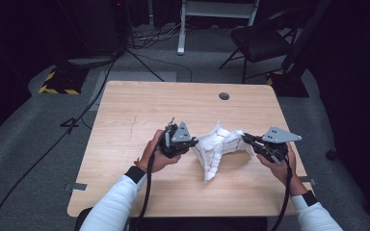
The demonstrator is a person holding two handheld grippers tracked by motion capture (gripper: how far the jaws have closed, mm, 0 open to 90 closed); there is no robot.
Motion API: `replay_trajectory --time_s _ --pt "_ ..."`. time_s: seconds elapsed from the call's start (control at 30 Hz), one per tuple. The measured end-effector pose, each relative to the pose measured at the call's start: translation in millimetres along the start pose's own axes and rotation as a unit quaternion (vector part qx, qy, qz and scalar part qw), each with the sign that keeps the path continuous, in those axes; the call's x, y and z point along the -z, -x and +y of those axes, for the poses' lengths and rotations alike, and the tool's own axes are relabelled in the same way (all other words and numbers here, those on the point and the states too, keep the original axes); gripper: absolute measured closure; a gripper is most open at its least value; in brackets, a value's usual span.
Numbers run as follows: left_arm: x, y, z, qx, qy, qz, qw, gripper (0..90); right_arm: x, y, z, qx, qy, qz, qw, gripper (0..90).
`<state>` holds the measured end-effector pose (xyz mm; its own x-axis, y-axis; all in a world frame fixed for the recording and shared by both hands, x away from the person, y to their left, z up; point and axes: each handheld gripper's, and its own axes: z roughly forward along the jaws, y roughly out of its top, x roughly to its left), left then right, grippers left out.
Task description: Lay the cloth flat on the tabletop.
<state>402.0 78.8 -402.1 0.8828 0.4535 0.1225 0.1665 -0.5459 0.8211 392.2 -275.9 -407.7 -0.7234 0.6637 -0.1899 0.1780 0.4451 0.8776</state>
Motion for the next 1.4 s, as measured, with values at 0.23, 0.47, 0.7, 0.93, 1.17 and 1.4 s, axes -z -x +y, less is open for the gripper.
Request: replay_trajectory --time_s 0.23,0.47,0.7,0.93,1.17,1.4 --pt "31.7 -12.9 -12.5 0.027 0.032 -0.007 0.9991 85.0 12.4 4.6 3.4 -0.010 0.023 0.008 0.9996 86.3" --pt "25.1 -13.6 -37.1 0.026 -0.025 0.007 0.9993 84.8 -14.7 -11.9 -7.9 0.018 -0.031 0.038 0.9987 81.6" --pt "23.8 -17.8 -68.9 0.054 -0.071 0.014 0.9959 80.7 -26.2 -20.1 -15.1 0.020 -0.069 0.065 0.9953 82.8" --pt "31.4 -16.8 -78.0 0.066 -0.074 0.017 0.9949 65.1 -20.4 -28.8 -28.0 0.029 -0.090 0.092 0.9912 87.1" --pt "32.7 -20.6 -73.5 0.087 -0.044 0.003 0.9953 36.5 -11.1 -34.8 -30.9 0.023 -0.080 0.111 0.9903 70.6" --pt "-11.8 -25.4 -53.9 0.077 -0.072 -0.018 0.9942 28.5 -28.5 -47.8 -34.9 0.035 -0.119 0.112 0.9859 54.5"
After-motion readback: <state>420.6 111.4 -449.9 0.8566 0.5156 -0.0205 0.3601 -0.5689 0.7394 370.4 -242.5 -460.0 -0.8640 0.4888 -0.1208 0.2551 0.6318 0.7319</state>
